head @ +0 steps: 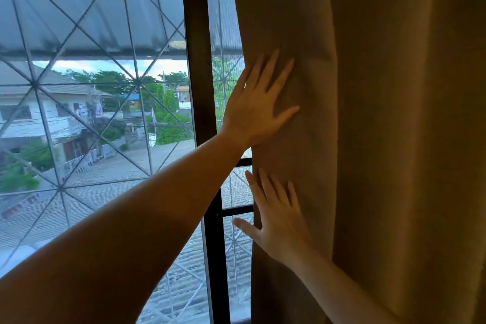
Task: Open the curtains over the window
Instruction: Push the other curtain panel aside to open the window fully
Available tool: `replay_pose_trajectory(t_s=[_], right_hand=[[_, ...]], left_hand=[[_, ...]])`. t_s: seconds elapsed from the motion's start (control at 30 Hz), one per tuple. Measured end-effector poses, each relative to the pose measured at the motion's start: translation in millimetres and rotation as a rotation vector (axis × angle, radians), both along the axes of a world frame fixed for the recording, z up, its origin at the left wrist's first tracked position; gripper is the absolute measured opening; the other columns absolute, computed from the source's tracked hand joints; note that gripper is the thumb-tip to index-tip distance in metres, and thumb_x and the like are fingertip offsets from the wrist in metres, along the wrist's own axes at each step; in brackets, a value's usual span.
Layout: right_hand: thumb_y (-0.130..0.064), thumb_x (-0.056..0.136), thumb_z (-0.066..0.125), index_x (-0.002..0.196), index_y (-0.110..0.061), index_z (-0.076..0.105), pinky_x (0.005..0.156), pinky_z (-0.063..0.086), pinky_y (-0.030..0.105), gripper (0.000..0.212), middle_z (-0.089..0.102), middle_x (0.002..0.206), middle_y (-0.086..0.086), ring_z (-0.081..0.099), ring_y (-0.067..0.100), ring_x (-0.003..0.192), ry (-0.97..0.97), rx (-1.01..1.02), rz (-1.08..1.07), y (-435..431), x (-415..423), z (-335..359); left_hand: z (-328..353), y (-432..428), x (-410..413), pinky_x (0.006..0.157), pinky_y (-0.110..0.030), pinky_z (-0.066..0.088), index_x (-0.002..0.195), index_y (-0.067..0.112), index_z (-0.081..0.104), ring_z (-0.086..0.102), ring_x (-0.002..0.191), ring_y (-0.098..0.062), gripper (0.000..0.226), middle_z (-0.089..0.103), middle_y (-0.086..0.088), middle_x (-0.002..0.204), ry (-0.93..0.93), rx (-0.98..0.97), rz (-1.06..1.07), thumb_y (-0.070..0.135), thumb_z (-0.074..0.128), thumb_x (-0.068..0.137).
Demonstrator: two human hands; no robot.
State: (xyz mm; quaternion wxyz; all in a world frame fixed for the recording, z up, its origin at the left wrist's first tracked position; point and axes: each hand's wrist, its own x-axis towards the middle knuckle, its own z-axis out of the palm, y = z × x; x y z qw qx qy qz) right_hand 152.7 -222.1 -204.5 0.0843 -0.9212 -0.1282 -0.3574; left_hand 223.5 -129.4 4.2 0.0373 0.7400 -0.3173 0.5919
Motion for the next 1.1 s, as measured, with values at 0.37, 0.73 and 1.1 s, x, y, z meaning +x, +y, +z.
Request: replay_pose_trajectory(t_s=[0.37,0.73,1.1], right_hand=[[-0.093,0.093,0.013,0.168,-0.039,-0.015,0.13,-0.003,0.051,0.097,-0.005,0.18,-0.004,0.001,0.022,0.165,0.029,-0.019,0.058,-24,8,-8],[-0.091,0.094,0.014,0.169,-0.041,-0.012,0.128,-0.007,0.044,0.094,0.002,0.18,-0.003,0.011,0.024,0.163,0.005,-0.039,0.112,-114,13,-4],[-0.09,0.096,0.025,0.17,-0.041,-0.003,0.127,0.003,0.044,0.094,0.014,0.179,-0.001,0.021,0.025,0.16,-0.015,-0.03,0.084,-229,13,-2]], left_hand=[[-2,-31,8,0.138,-0.045,0.005,0.175,0.023,0.017,0.016,0.17,-0.033,0.09,0.016,-0.011,0.183,0.003,0.006,0.041,0.075,0.041,0.106],[1,-110,-5,0.139,-0.049,0.014,0.175,0.022,0.021,0.017,0.17,-0.033,0.088,0.016,-0.011,0.183,0.032,0.021,0.084,0.073,0.04,0.106],[2,-220,-11,0.137,-0.049,0.02,0.173,0.02,0.028,0.023,0.168,-0.036,0.085,0.023,-0.013,0.181,0.023,-0.024,0.041,0.069,0.044,0.105]])
